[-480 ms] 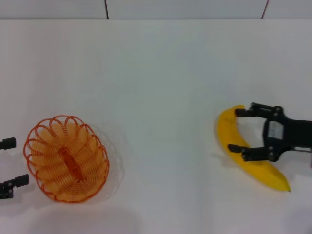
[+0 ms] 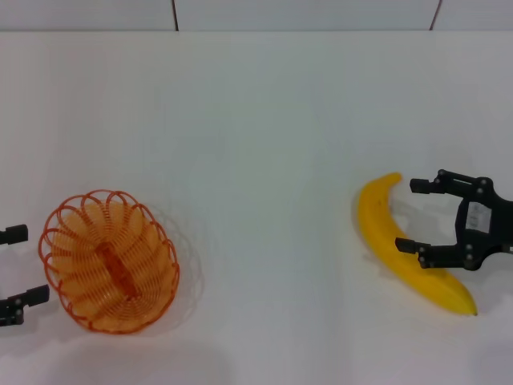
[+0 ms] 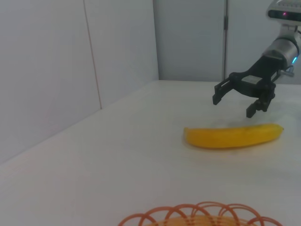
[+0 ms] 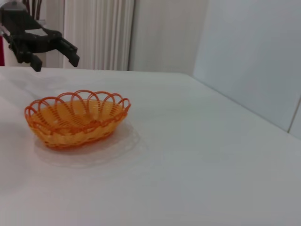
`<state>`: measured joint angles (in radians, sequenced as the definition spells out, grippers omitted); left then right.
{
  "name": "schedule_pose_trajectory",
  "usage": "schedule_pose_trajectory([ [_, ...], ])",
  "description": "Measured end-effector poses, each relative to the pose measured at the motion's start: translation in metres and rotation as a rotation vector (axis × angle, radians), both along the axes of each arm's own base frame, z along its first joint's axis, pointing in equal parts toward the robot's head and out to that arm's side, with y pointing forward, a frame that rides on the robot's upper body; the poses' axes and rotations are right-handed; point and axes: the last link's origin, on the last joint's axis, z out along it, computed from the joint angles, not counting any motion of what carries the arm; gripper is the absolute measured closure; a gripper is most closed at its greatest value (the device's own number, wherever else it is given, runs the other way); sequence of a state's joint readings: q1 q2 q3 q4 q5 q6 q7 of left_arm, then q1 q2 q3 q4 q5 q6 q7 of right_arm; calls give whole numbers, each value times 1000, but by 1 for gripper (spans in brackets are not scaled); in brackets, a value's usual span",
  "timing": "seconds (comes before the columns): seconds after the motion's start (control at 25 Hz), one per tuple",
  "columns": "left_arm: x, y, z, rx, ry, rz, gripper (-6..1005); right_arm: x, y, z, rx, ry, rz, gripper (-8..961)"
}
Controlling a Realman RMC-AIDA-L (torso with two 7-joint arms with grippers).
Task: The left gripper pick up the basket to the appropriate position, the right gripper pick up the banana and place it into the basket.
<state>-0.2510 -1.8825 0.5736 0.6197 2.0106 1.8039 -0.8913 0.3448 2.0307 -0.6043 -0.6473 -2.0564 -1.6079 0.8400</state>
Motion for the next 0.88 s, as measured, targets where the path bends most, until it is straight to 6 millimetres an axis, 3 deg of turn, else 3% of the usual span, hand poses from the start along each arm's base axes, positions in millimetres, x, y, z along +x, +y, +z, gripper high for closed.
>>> schedule_pose_trajectory([
  [0.28, 4, 6, 6, 50, -40, 20, 122, 0, 0, -2, -12, -4, -1, 61],
  [0.48, 13, 31, 55, 152, -129, 199, 122, -2, 2, -3, -14, -7, 8, 61],
  [0.52, 13, 31, 55, 152, -129, 199, 123, -2, 2, -3, -13, -7, 9, 61],
  [0.56, 22, 46, 83, 136, -155, 312, 123, -3, 3, -3, -13, -8, 11, 61],
  [0.64, 29, 59, 102, 110, -165, 384, 123, -4, 5, -4, -13, -9, 15, 61],
  [0.76, 43, 83, 123, 54, -135, 470, 123, -7, 8, -5, -17, -5, 23, 61],
  [0.88, 55, 107, 129, -15, -24, 562, 123, -10, 11, -6, -20, -3, 31, 61],
])
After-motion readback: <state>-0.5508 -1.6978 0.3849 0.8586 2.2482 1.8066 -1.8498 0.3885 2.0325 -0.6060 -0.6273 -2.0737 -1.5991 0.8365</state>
